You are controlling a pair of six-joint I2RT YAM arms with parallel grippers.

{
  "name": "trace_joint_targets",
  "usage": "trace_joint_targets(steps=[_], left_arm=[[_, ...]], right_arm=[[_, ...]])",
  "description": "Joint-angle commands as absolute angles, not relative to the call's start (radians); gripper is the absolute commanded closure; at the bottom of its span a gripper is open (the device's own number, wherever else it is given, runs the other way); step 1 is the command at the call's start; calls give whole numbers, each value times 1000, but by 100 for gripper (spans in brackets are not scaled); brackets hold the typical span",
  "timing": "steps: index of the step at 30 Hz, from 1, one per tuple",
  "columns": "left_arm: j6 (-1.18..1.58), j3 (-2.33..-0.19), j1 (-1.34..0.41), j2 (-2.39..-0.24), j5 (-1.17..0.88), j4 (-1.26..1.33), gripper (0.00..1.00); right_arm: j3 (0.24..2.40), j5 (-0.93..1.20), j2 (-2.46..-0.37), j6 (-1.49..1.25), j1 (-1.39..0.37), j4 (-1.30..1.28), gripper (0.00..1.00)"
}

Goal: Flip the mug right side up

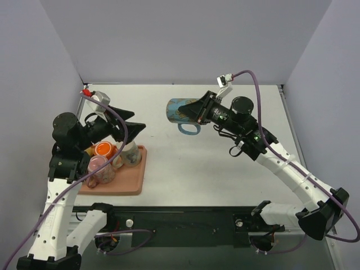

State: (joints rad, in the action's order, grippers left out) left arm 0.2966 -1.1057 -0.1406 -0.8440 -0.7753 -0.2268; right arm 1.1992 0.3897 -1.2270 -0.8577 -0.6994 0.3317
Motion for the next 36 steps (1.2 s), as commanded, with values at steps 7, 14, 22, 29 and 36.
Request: trace_joint_targets(steps=[7,14,22,29,36], left_arm=[[-29,-1132,-137,-876,-522,-480,14],[-147,-1228,-146,-985,-290,-728,14],[-227,-1292,-149,-1063,-210,-902,14],[-303,-1186,-150,-1060,-192,-948,22],[-528,-1046,-51,-1014,-304,-896,23]], right_arm=[[1350,-247,-1242,-307,-427,-575,100],[1381,-302,-1506,-246,-144,-673,100],[1318,-192,-1652,-210,-3,-634,100],[1241,-137,-1684,-189,48,-563,100],[1200,-84,-1695,-170,87,-529,87]])
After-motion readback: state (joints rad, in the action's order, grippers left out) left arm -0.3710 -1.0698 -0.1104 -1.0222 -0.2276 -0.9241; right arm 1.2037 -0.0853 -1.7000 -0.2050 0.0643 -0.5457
